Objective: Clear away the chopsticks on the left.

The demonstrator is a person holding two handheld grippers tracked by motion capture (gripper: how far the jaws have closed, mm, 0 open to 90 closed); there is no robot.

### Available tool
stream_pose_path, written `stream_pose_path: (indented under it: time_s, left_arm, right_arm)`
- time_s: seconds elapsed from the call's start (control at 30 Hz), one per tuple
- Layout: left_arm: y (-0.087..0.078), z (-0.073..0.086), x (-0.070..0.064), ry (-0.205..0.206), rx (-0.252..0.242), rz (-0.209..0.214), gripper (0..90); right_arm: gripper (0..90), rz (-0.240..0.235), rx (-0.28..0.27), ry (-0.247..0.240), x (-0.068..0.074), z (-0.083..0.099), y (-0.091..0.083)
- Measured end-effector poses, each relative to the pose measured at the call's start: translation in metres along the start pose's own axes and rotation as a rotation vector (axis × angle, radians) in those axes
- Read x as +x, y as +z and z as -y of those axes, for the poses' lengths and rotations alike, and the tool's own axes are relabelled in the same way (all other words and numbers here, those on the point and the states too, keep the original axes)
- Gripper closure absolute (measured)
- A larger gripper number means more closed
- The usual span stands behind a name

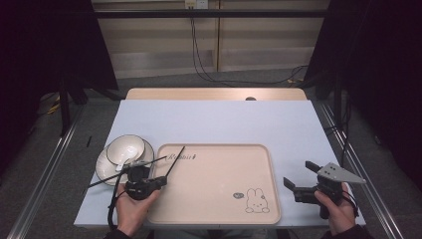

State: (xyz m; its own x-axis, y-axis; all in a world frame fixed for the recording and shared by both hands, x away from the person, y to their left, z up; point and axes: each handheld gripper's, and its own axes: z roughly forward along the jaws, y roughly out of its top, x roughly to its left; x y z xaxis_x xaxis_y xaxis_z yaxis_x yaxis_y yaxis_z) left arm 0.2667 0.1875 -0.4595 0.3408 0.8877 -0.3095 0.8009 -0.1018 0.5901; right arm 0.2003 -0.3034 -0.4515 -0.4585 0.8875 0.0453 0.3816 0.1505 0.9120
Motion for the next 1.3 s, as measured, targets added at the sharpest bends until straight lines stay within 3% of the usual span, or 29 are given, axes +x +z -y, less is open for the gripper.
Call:
stream_pose_path:
  time_s: [0.17, 0.57, 0.67, 0.87, 1.0, 1.07, 1.17, 1.2, 1.3]
  left_arm:
    - [0.006, 0.001, 0.0, 0.005, 0.023, -0.028, 85.2]
    - [0.006, 0.0, 0.0, 0.011, 0.021, -0.015, 81.1]
    - [0.006, 0.0, 0.001, 0.026, 0.018, -0.006, 74.7]
    - [0.002, -0.002, 0.002, 0.067, -0.019, 0.054, 60.9]
    - [-0.008, 0.002, 0.003, 0.124, -0.059, 0.082, 49.3]
    - [-0.013, 0.003, 0.005, 0.128, -0.093, 0.098, 42.1]
    - [-0.022, 0.004, 0.007, 0.184, -0.141, 0.13, 31.4]
    - [-0.023, 0.004, 0.009, 0.191, -0.13, 0.156, 27.7]
    - [-0.027, 0.006, 0.014, 0.209, -0.125, 0.167, 18.2]
  right_arm:
    - [2.0, -0.001, 0.001, 0.001, 0.0, 0.0, 0.0]
    - [2.0, -0.001, 0.003, 0.0, 0.0, 0.0, 0.0]
    - [2.0, -0.002, 0.003, -0.002, 0.0, 0.0, 0.0]
    - [2.0, -0.002, 0.003, 0.001, 0.0, 0.0, 0.0]
    - [2.3, -0.004, -0.001, 0.002, 0.0, 0.0, 0.0]
    - [2.3, -0.006, -0.001, 0.001, 0.0, 0.0, 0.0]
    - [2.3, -0.005, -0.002, -0.002, 0.0, 0.0, 0.0]
    - [2.3, -0.005, -0.002, -0.002, 0.0, 0.0, 0.0]
    - [2.3, -0.007, -0.001, -0.002, 0.0, 0.0, 0.0]
